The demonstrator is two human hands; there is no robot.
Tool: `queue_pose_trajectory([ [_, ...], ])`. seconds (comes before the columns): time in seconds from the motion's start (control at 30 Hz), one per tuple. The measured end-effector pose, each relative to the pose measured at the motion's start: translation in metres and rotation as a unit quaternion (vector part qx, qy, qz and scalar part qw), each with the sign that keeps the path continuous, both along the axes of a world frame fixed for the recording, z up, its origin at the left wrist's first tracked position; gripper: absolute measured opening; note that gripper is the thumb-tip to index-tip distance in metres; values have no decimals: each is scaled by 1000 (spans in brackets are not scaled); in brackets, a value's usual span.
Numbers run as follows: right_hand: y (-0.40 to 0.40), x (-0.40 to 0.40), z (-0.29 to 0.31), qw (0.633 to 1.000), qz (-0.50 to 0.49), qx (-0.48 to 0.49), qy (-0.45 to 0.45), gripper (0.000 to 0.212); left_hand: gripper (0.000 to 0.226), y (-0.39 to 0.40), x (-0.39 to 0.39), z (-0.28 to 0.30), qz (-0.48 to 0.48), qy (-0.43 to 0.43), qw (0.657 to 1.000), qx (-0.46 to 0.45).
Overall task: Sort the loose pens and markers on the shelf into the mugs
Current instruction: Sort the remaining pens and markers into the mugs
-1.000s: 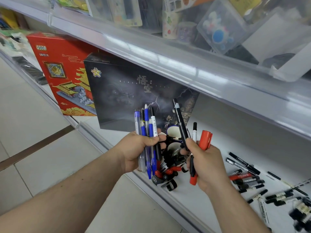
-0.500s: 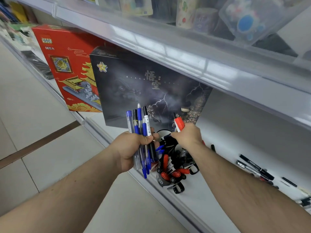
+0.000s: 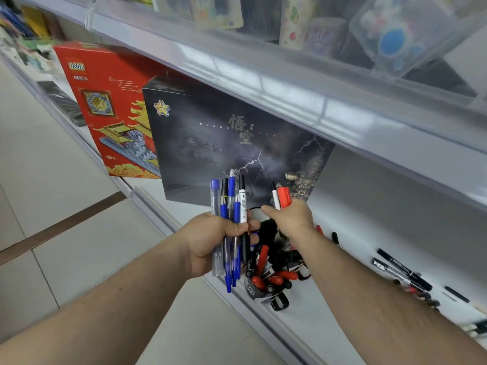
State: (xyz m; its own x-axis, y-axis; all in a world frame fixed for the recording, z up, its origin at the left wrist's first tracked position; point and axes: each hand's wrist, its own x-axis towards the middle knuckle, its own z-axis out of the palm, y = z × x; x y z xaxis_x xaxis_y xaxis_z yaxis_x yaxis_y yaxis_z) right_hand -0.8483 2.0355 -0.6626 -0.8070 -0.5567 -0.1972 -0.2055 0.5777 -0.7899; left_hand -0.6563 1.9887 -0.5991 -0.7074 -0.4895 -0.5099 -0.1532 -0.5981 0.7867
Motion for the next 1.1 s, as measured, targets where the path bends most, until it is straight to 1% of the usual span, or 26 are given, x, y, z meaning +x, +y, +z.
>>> queue_pose_trajectory([
  [0.03,13,8,9,996,-6,-69,-59,38,21,2,-1,1,-6,-1,1000,0],
  [0.07,27,16,19,988,1,-116,-107,34,20,5,-2,0,-10,-1,1000,1],
  [0.1,41,24,29,980,18,-140,-141,31,19,7,-3,0,-10,-1,1000,2],
  [0.13,55,33,39,974,37,-150,-168,29,17,9,-5,0,-9,2,1000,6],
  [0.23,90,55,63,955,66,-159,-243,33,8,18,-9,4,-23,8,1000,11],
  [0.33,112,71,78,939,81,-151,-298,33,14,30,-14,11,-21,5,1000,4],
  [0.4,123,79,84,933,75,-155,-315,33,12,38,-18,17,-26,20,999,-13],
  [0.5,139,84,91,938,46,-176,-295,33,11,53,-21,27,-87,50,995,-28],
  [0.57,151,85,96,936,6,-208,-283,27,9,61,-24,31,-112,55,992,-31],
  [0.63,166,83,101,929,-41,-251,-269,20,15,69,-29,32,-129,53,989,-40],
  [0.7,181,79,102,925,-89,-282,-239,16,21,80,-34,35,-148,53,987,-39],
  [0.77,196,76,104,921,-132,-309,-199,15,20,97,-41,38,-164,50,985,-33],
  [0.83,207,77,105,921,-160,-317,-162,14,19,114,-48,38,-178,47,982,-34],
  [0.93,225,77,103,912,-206,-330,-128,20,18,148,-61,38,-197,42,979,-38],
  [1.03,245,75,96,903,-262,-327,-98,12,12,181,-75,38,-199,29,979,-39],
  [1.1,261,71,92,900,-298,-312,-68,11,12,201,-84,37,-208,16,977,-34],
])
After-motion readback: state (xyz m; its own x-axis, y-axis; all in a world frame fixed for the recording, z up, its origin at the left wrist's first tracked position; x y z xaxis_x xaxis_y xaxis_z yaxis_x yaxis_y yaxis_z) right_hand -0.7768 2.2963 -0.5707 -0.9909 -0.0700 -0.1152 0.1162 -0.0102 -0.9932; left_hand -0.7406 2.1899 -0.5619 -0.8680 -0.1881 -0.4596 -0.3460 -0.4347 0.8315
